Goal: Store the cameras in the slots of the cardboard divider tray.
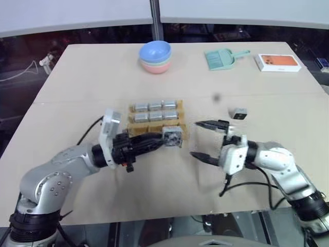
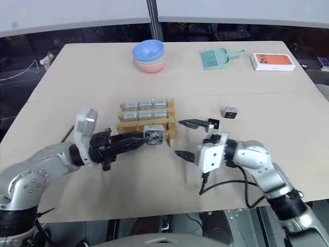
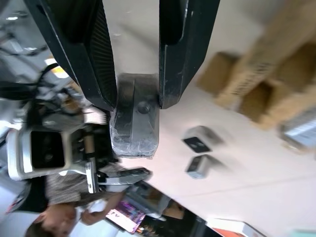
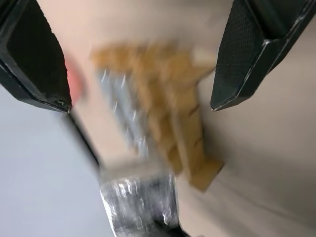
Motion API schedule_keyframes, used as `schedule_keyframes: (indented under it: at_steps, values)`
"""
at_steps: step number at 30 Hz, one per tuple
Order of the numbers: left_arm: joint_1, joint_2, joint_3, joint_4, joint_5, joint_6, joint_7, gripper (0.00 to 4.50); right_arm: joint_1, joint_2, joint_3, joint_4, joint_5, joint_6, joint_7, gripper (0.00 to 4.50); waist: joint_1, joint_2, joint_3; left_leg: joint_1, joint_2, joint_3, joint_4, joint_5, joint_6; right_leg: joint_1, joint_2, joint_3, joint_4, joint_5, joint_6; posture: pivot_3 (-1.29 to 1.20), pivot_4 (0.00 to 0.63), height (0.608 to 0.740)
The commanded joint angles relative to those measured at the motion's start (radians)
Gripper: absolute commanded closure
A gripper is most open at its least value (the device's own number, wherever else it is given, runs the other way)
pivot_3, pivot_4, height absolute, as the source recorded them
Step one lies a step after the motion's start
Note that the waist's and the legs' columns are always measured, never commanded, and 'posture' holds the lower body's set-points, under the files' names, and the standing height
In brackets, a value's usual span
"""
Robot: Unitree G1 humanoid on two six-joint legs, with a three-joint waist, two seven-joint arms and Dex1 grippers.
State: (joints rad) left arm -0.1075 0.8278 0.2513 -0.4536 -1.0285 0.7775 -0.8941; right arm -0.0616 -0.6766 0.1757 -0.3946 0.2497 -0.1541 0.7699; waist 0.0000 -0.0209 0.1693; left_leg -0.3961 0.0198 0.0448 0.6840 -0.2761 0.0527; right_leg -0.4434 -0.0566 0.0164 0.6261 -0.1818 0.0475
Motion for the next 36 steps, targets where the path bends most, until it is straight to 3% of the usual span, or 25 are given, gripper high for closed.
schedule_keyframes:
  at_steps: [1, 4, 9, 13, 17, 21, 24, 36]
  values:
    - [-0.033, 0.087, 0.028, -0.006, 0.076, -0.045, -0.070, 3.85, 0.139, -0.071, -0.173, -0.150, 0.384, 0.284, 0.005, 0.06, 0.001, 0.000, 0.000, 0.000, 0.000, 0.000, 0.000, 0.000, 0.000, 0.001, 0.000, 0.000, 0.000, 0.000, 0.000, 0.00, 0.150, 0.740]
    - [-0.086, 0.174, -0.019, 0.040, 0.197, -0.089, -0.118, 3.85, 0.292, -0.130, -0.348, -0.181, 0.568, 0.361, 0.088, 0.06, 0.003, 0.000, 0.001, 0.003, 0.000, 0.001, 0.000, 0.000, 0.001, 0.002, 0.000, 0.001, -0.001, 0.000, 0.001, 0.00, 0.150, 0.740]
    - [-0.201, 0.327, -0.086, 0.168, 0.368, -0.171, -0.249, 3.85, 0.545, -0.205, -0.634, -0.142, 0.645, 0.423, 0.301, 0.06, 0.010, -0.001, 0.002, 0.004, 0.000, 0.003, 0.000, 0.000, 0.001, 0.003, 0.002, 0.001, -0.001, -0.003, 0.005, 0.00, 0.150, 0.740]
    - [-0.400, 0.374, -0.201, 0.245, 0.473, -0.199, -0.325, 3.85, 0.594, -0.194, -0.785, -0.131, 0.701, 0.447, 0.354, 0.06, 0.015, -0.003, 0.002, 0.002, 0.001, 0.003, 0.001, 0.000, 0.001, 0.003, 0.002, -0.001, -0.002, -0.003, 0.005, 0.00, 0.150, 0.740]
    - [-0.600, 0.342, -0.317, 0.319, 0.527, -0.185, -0.429, 3.85, 0.566, -0.134, -0.804, -0.151, 0.710, 0.418, 0.387, 0.06, 0.015, -0.005, 0.003, 0.002, -0.002, 0.003, 0.001, 0.000, 0.001, 0.004, 0.003, 0.000, -0.003, -0.003, 0.005, 0.00, 0.150, 0.740]
    - [-0.683, 0.304, -0.388, 0.396, 0.588, -0.161, -0.460, 3.85, 0.537, -0.093, -0.817, -0.169, 0.732, 0.408, 0.415, 0.06, 0.011, -0.004, 0.003, 0.001, -0.003, 0.003, 0.001, 0.000, 0.001, 0.003, 0.004, 0.001, -0.002, -0.003, 0.005, 0.00, 0.150, 0.740]
    - [-0.694, 0.296, -0.409, 0.430, 0.615, -0.142, -0.477, 3.85, 0.526, -0.039, -0.840, -0.186, 0.746, 0.358, 0.447, 0.06, 0.011, -0.005, 0.003, 0.001, -0.002, 0.003, 0.001, 0.000, 0.001, 0.003, 0.005, 0.001, -0.002, -0.003, 0.005, 0.00, 0.150, 0.740]
    - [-0.612, 0.290, -0.433, 0.455, 0.694, -0.177, -0.534, 3.85, 0.554, -0.068, -0.851, -0.156, 0.651, 0.356, 0.502, 0.06, 0.014, -0.005, 0.003, 0.000, -0.002, 0.002, 0.002, 0.000, 0.001, 0.003, 0.004, 0.001, -0.001, -0.003, 0.005, 0.00, 0.150, 0.740]
